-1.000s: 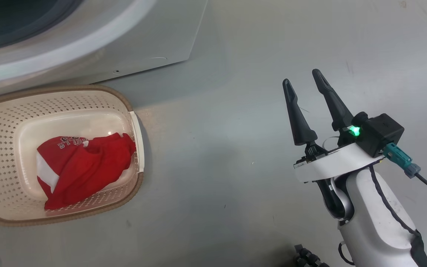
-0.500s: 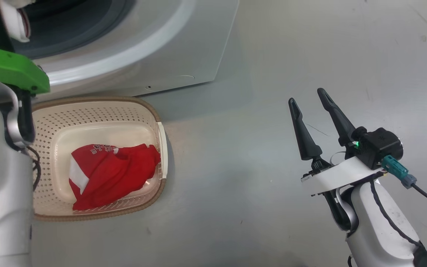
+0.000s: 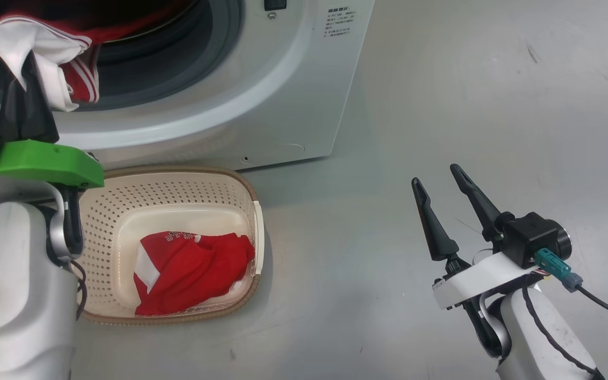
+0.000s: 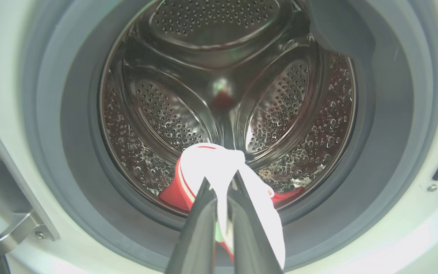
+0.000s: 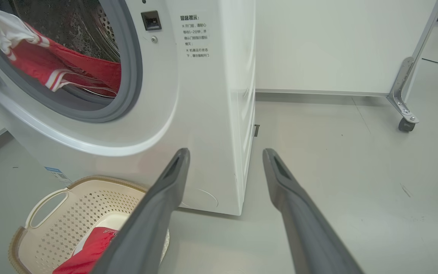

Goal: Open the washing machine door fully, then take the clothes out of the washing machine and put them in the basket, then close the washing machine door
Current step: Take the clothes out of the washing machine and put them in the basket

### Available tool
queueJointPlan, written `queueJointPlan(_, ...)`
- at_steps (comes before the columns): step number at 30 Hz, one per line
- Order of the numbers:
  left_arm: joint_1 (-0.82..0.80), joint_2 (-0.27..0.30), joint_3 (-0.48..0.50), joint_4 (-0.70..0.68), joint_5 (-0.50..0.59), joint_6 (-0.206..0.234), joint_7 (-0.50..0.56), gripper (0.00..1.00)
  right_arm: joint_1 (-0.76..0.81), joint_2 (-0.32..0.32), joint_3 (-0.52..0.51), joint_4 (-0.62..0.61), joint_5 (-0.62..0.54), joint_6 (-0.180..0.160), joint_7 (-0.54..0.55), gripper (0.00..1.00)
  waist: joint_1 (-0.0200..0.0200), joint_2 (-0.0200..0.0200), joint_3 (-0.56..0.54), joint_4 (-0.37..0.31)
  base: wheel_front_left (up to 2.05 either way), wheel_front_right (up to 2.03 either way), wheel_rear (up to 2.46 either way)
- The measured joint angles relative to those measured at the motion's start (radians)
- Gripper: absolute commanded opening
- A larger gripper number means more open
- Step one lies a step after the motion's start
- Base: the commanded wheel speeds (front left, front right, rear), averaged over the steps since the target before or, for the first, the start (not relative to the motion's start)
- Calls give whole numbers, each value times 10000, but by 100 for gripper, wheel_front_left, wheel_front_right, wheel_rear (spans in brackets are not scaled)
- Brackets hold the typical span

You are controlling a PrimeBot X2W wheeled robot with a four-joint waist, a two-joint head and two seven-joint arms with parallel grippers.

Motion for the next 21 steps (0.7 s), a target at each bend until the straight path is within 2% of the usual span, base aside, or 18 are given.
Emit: queueJointPlan(21, 1872, -479, -594, -2251, 284, 192, -439, 0, 1125, 67, -100, 128, -73, -88, 0, 100, 0, 0, -1840, 515, 0, 0, 0)
